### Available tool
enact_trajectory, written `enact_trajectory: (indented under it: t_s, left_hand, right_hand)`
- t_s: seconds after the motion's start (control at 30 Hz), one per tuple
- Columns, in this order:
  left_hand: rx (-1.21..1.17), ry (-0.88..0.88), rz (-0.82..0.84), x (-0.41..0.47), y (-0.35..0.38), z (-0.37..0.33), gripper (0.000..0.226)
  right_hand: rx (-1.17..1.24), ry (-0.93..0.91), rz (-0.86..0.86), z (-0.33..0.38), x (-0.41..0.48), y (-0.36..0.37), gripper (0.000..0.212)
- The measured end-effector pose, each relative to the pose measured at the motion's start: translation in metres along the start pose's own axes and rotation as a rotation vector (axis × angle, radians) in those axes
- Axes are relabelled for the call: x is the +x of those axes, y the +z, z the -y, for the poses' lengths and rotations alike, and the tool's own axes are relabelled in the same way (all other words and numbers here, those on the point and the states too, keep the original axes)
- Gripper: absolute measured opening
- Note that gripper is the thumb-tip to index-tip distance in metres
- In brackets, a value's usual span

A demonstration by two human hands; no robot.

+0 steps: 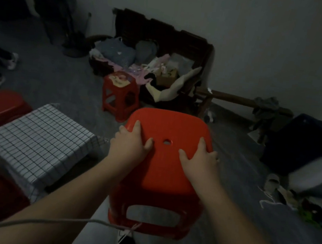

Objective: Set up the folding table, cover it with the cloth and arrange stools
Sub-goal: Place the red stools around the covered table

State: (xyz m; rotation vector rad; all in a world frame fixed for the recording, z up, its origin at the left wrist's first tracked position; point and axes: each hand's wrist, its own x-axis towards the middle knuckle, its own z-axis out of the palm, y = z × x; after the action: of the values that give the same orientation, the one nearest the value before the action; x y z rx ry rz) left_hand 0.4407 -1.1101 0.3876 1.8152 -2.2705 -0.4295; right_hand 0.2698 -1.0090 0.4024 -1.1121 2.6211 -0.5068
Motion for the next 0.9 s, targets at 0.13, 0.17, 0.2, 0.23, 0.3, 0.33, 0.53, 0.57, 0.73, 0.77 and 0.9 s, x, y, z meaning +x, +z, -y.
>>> enact_trajectory:
  t_s: [0.13,0.17,0.2,0.23,0.3,0.33,0.53,0.57,0.73,0.77,0.9]
  left_hand:
    - [-0.019,-0.08,-0.01,0.068,0.003,0.03,0.082]
    - [-0.023,-0.104,-0.01,0.083,0.004,0.038,0.083]
    - [-0.023,-0.125,-0.015,0.1,0.004,0.044,0.083]
    - [-0.022,-0.147,-0.018,0.116,0.004,0.051,0.083]
    - [-0.03,-0.193,-0.025,0.143,0.0,0.065,0.082]
    - [-0.039,-0.215,-0.035,0.153,-0.002,0.073,0.082]
    - [-0.056,-0.383,-0.11,0.186,0.0,0.123,0.082]
    - [-0.07,-0.427,-0.11,0.19,0.002,0.13,0.082]
    - [-0.083,-0.636,-0.14,0.202,0.012,0.158,0.081]
    - [-0.078,-0.679,-0.141,0.204,0.015,0.161,0.081]
    - [-0.042,-0.856,-0.16,0.212,0.026,0.164,0.081]
  right_hand:
    - [-0.013,-0.041,0.058,0.054,0.059,0.028,0.093]
    - [-0.006,-0.053,0.069,0.067,0.072,0.035,0.093]
    - [0.0,-0.071,0.072,0.081,0.087,0.043,0.092]
    - [0.001,-0.089,0.075,0.095,0.101,0.05,0.092]
    - [-0.001,-0.12,0.09,0.12,0.125,0.065,0.091]
    - [-0.005,-0.14,0.098,0.132,0.135,0.071,0.09]
    - [-0.031,-0.312,0.19,0.197,0.179,0.114,0.089]
    - [-0.036,-0.346,0.216,0.206,0.185,0.122,0.089]
    - [-0.065,-0.513,0.343,0.245,0.218,0.165,0.088]
    - [-0.071,-0.555,0.368,0.252,0.226,0.173,0.088]
    - [-0.086,-0.71,0.502,0.271,0.253,0.201,0.091]
